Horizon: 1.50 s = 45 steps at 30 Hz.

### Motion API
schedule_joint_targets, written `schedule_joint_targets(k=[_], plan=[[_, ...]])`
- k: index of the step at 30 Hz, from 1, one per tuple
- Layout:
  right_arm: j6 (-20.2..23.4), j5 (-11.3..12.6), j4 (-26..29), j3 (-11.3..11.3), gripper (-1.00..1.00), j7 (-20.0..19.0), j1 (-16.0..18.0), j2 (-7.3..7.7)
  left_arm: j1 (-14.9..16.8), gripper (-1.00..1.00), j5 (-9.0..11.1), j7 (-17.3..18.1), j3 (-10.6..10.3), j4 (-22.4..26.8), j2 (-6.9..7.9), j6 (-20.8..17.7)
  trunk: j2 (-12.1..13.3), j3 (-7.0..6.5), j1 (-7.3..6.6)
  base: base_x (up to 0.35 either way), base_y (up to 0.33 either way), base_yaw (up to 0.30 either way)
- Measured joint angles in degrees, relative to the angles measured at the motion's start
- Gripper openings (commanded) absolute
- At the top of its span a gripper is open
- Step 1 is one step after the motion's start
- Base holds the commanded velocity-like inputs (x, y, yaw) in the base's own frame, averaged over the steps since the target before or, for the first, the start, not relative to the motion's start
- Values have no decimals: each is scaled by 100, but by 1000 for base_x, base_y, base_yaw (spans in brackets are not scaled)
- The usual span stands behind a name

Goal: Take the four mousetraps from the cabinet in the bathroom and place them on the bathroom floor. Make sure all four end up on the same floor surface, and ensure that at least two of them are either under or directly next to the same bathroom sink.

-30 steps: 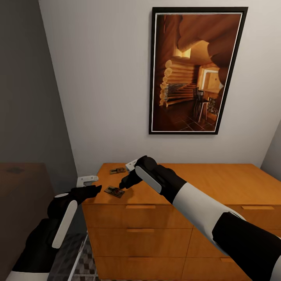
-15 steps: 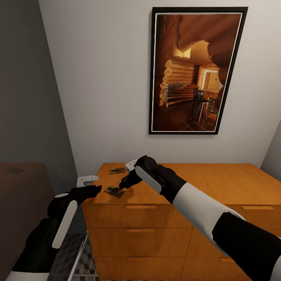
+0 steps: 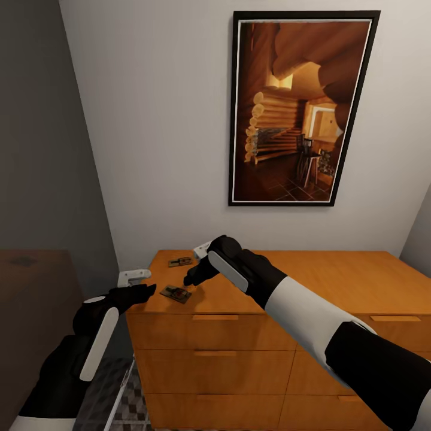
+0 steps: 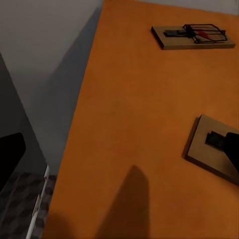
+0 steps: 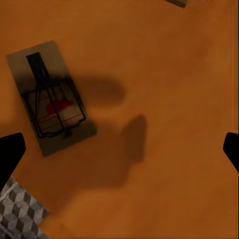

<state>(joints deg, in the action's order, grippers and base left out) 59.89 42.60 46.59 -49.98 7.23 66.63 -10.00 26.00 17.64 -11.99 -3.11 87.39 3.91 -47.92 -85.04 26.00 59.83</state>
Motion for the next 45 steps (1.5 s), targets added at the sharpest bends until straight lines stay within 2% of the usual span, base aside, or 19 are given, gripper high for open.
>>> schedule_joint_targets(k=[15, 30, 45], plan=[[0, 193, -96, 12, 100, -100, 201, 0, 3, 100, -4, -1, -2, 0, 3, -2, 0, 0, 0, 0, 0, 0], [0, 217, -81, 17, 100, -114, 211, 0, 2, 100, -5, -6, -9, 0, 0, 9, 0, 0, 0, 0, 0, 0], [0, 174, 191, 16, 100, -70, 212, 0, 3, 100, -8, -9, -3, 0, 6, -1, 0, 0, 0, 0, 0, 0]])
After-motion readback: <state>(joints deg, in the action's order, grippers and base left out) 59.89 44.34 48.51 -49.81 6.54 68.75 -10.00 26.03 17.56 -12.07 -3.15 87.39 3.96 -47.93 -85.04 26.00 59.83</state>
